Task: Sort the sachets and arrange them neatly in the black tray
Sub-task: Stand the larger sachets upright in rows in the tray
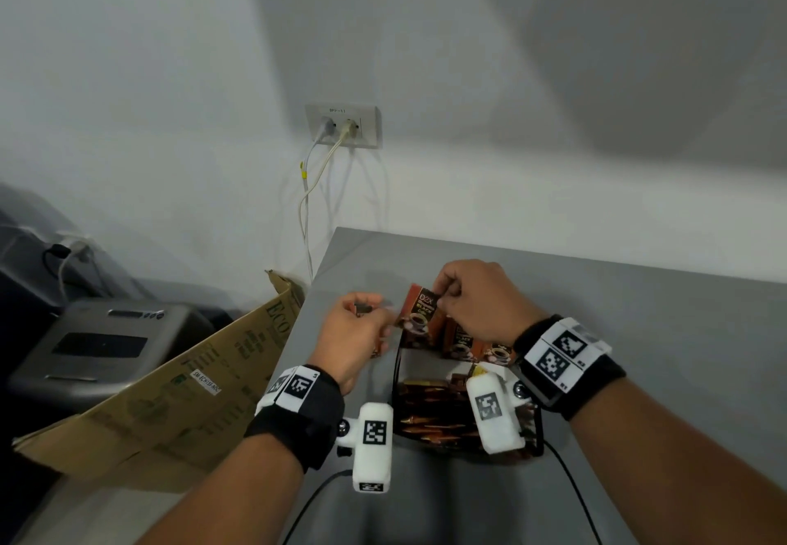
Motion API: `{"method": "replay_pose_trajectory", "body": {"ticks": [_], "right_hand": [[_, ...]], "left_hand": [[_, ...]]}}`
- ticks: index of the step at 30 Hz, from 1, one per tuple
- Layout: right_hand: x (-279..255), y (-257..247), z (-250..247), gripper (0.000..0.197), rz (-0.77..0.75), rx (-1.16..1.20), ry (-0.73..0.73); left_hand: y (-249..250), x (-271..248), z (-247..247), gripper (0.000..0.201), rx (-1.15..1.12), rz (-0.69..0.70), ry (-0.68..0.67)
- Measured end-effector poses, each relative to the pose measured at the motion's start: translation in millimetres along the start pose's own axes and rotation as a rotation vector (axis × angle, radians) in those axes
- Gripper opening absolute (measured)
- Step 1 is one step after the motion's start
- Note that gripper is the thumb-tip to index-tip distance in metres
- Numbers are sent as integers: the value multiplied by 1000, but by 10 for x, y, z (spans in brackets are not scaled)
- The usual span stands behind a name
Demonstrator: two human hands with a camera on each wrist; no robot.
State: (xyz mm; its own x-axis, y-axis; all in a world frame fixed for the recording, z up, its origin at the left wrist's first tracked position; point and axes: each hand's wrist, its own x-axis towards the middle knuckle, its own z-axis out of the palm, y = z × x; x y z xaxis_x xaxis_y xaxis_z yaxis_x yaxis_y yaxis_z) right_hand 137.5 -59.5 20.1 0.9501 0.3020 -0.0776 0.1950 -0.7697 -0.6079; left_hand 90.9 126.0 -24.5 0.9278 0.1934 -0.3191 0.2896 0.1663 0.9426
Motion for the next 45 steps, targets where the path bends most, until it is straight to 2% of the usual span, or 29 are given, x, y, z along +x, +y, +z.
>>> {"method": "replay_pose_trajectory", "body": {"ticks": [2, 9, 23, 34, 42, 45], "right_hand": [[17, 57, 86, 18, 18, -59, -20], [49, 134, 338, 22, 17, -190, -141], [34, 178, 439, 20, -12, -253, -118], [45, 239, 513, 16, -75, -268, -37], [-14, 286, 379, 12, -75, -191, 57], [-67, 202, 219, 18, -46, 41, 65]], "left_hand": [[-22, 34, -84, 22, -17, -30, 68], [-66, 13, -143, 23, -15, -76, 46], [-115, 7, -113, 26, 6, -124, 6], [-102, -16, -118, 26, 3, -131, -9], [-53, -45, -77, 32, -102, -134, -88], [9, -67, -11, 28, -48, -59, -172]]}}
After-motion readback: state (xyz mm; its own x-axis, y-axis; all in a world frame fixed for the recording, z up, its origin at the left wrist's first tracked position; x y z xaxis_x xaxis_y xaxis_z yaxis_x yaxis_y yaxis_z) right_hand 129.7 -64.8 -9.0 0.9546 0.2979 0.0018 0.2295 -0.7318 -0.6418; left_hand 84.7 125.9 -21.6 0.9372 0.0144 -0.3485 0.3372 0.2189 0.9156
